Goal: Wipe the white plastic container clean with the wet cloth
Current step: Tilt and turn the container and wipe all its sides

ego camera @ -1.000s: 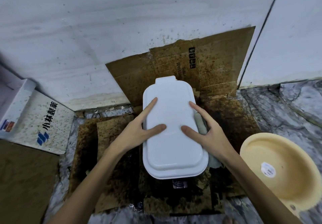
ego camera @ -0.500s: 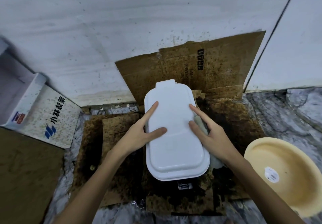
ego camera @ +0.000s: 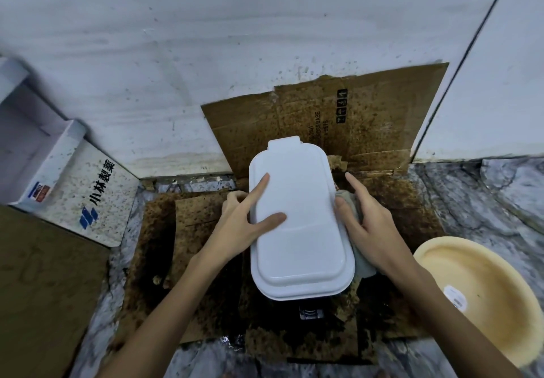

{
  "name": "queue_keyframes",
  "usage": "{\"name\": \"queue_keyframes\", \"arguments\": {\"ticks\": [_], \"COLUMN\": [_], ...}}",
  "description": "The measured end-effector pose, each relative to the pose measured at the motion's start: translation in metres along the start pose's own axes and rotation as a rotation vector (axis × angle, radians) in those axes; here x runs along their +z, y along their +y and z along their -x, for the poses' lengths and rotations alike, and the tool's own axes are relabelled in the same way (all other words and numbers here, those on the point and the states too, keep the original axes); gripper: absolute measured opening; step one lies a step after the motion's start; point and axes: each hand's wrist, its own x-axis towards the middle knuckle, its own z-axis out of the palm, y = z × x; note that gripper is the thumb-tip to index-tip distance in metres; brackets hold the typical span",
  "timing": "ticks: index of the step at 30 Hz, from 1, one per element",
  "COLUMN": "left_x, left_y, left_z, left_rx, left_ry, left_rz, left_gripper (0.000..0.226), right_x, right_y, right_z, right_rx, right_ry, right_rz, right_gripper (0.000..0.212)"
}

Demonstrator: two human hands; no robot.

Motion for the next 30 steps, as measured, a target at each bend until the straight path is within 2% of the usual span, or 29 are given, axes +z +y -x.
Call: {"name": "queue_keyframes", "arguments": {"ticks": [5,13,19,21,24,26,28,30], "left_x": [0.006,0.013,0.027,0.034,0.037,0.038,0.041,0.044], "left_y": [-0.002,0.010,0.018,0.022,0.030,0.038,0.046,0.054], "left_z": [0.005,0.019,0.034,0.038,0.040,0.037,0.032,0.025], "left_rx": [0.019,-0.020,0.016,0.054,0.022,-0.003,-0.045,-0.093], "left_ry": [0.085,0.162,0.234,0.282,0.371,0.424,0.454,0.482], "left_rz": [-0.040,-0.052,0.035,0.055,0.079,0.097,0.067,-0.033], "left_gripper": [0.091,0.088,0.054,0.043,0.043,0.034,0.034,0.040], "right_x": [-0.010,0.017,0.044,0.044,0.034,0.028,0.025,0.020], "right_y": [-0.021,-0.076,-0.061,-0.059,-0.061,-0.063,-0.061,-0.058], "right_z": [-0.007,-0.028,-0.024,-0.021,-0.023,-0.024,-0.023,-0.016], "right_rx": [-0.084,-0.445,-0.443,-0.430,-0.329,-0.215,-0.149,-0.136], "right_ry": [0.083,-0.195,-0.261,-0.272,-0.346,-0.337,-0.179,0.067], "right_rz": [0.080,0.425,0.698,0.599,0.237,-0.029,-0.213,-0.267], "right_gripper": [0.067,0.078,0.090,0.087,0.076,0.072,0.070,0.061]}}
